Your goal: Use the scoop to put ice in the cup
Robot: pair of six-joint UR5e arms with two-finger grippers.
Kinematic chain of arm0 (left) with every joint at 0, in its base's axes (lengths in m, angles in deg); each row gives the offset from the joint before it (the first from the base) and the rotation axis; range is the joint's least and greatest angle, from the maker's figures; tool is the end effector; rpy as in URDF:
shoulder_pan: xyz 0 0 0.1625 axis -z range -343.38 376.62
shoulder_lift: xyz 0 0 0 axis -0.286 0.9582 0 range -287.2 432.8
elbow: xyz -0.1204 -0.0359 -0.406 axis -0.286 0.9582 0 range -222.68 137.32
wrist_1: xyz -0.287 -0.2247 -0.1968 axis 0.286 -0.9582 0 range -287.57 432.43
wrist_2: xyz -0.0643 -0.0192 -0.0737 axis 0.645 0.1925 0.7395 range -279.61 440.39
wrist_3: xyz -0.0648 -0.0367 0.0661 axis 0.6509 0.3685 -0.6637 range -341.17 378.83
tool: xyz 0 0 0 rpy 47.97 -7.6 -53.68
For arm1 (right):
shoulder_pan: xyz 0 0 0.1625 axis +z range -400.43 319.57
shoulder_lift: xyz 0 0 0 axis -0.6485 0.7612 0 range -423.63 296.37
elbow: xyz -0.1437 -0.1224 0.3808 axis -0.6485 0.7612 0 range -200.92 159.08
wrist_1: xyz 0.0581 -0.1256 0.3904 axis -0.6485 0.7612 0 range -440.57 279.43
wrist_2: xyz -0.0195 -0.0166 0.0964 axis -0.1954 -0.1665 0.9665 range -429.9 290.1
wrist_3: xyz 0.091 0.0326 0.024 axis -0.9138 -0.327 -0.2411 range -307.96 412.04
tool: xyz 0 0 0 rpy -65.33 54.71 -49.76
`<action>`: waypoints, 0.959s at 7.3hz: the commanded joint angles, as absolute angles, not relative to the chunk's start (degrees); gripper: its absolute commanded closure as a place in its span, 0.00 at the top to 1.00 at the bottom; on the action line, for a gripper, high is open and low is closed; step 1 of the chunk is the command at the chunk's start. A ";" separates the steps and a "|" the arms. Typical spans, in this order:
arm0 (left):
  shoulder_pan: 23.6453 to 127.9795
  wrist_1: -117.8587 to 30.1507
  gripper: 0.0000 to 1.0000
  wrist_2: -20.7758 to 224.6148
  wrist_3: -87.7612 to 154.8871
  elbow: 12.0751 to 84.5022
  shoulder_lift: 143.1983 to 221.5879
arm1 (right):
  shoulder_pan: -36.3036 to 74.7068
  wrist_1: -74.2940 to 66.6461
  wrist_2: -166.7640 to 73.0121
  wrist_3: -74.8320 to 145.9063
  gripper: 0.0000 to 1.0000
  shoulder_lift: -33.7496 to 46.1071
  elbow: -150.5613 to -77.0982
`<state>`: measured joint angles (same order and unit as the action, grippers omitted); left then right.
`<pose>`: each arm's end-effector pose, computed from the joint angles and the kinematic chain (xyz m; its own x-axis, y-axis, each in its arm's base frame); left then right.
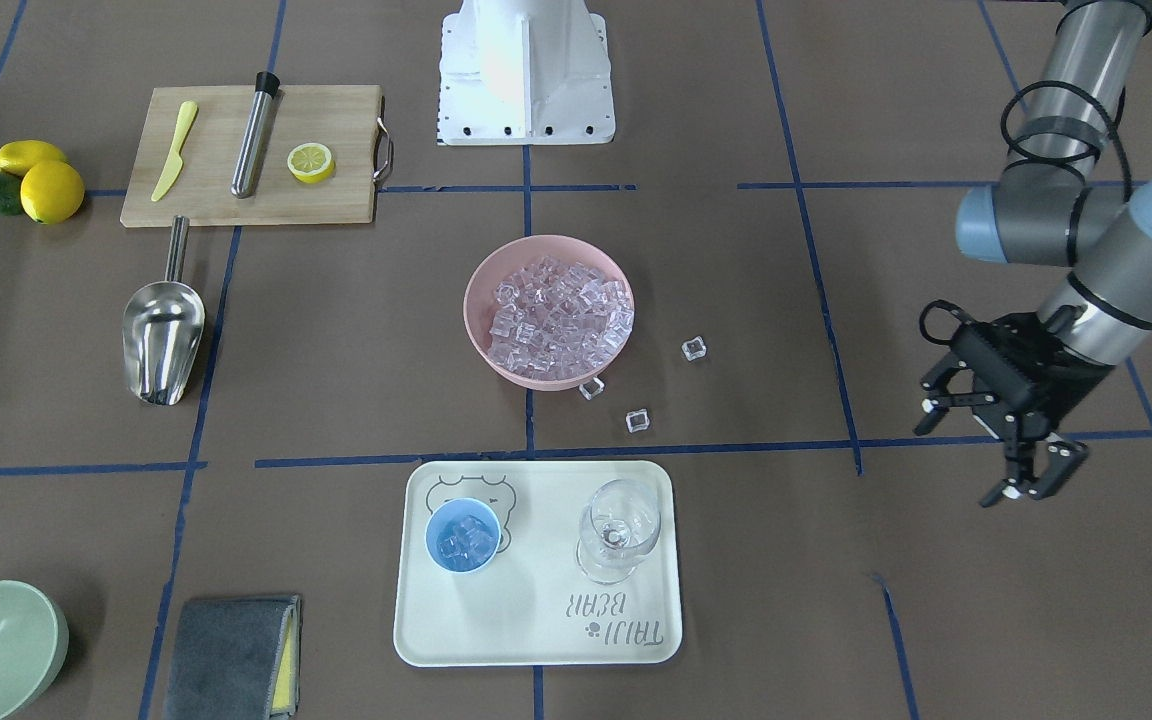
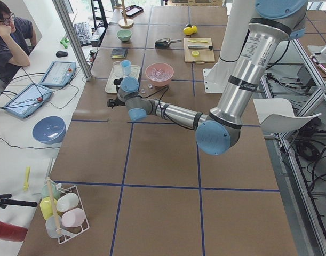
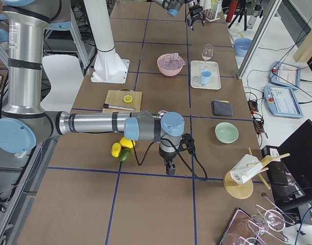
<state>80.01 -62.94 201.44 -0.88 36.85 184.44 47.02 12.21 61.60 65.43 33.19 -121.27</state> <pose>0.2258 -0.6335 0.4454 0.4563 0.8897 0.0136 -0.4258 0.2049 0.8813 0.0475 -0.4442 0.6337 0.7172 -0.2722 0.6415 0.2165 0.9620 0.1662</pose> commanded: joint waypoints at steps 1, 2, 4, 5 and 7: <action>89.44 -44.90 1.00 201.76 -9.81 37.38 184.24 | 47.02 12.24 61.50 65.40 1.00 33.23 -121.21; 94.26 -38.12 1.00 202.98 -9.82 37.56 184.16 | 47.02 12.24 61.50 65.40 1.00 33.40 -121.21; 102.53 -25.02 1.00 204.66 -9.12 37.13 184.16 | 47.02 12.24 61.50 65.31 1.00 33.67 -121.21; 104.57 -20.09 1.00 204.84 -5.38 36.43 182.85 | 47.02 12.24 61.50 65.31 1.00 33.84 -121.21; 106.34 -25.10 1.00 208.15 2.29 36.60 174.78 | 47.02 12.15 61.59 65.31 1.00 34.28 -121.21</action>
